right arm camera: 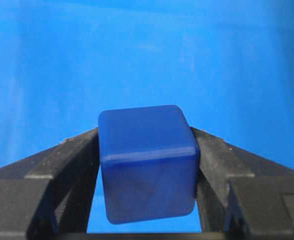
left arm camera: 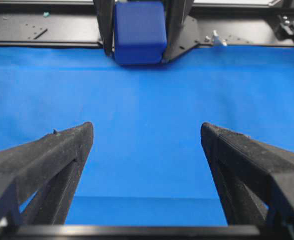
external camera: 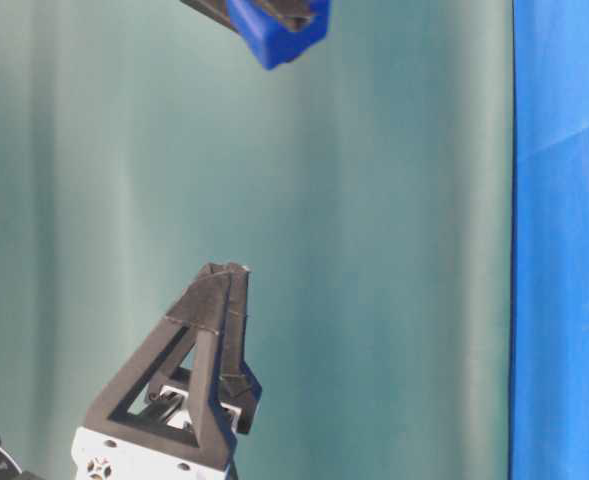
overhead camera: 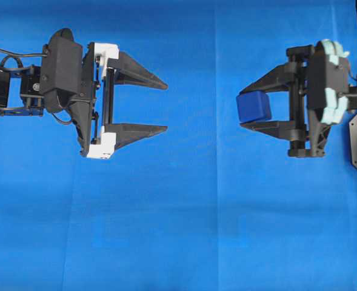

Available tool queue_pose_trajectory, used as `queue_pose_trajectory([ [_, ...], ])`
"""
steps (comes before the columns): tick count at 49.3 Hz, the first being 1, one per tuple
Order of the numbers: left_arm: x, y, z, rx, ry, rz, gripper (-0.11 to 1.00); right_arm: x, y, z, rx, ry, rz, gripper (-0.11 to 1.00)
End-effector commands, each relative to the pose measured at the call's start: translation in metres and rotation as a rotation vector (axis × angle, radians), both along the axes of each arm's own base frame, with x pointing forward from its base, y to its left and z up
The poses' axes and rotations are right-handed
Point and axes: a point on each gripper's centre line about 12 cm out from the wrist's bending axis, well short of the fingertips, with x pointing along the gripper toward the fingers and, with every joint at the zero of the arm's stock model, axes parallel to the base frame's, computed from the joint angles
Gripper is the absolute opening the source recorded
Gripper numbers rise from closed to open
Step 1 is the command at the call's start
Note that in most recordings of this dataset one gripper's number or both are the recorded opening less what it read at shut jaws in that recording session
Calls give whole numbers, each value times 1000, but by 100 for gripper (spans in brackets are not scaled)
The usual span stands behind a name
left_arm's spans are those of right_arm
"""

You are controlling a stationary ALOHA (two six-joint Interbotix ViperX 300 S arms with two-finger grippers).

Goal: Handover the blue block to the right arm after grasping it with the left arm, then place it in the designated position.
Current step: 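Rotate and lower the cube toward the table with the right gripper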

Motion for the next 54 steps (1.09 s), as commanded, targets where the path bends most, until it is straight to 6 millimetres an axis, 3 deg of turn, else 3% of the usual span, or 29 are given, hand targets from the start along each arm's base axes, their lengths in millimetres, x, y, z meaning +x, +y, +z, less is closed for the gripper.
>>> queue_pose_trajectory([
  [1, -1, -1, 15, -1, -43, -1, 93, 8, 0, 5, 2, -12, 2, 45],
  [20, -1, -1, 15, -1, -43, -1, 93, 48, 6, -30, 19, -18, 42, 45],
  [42, -2, -1, 15, -1, -43, -1, 93, 111, -6, -107, 93, 42, 5, 45],
  [54, -2, -1, 15, -1, -43, -1, 93, 134, -9, -140, 124, 50, -12, 45],
])
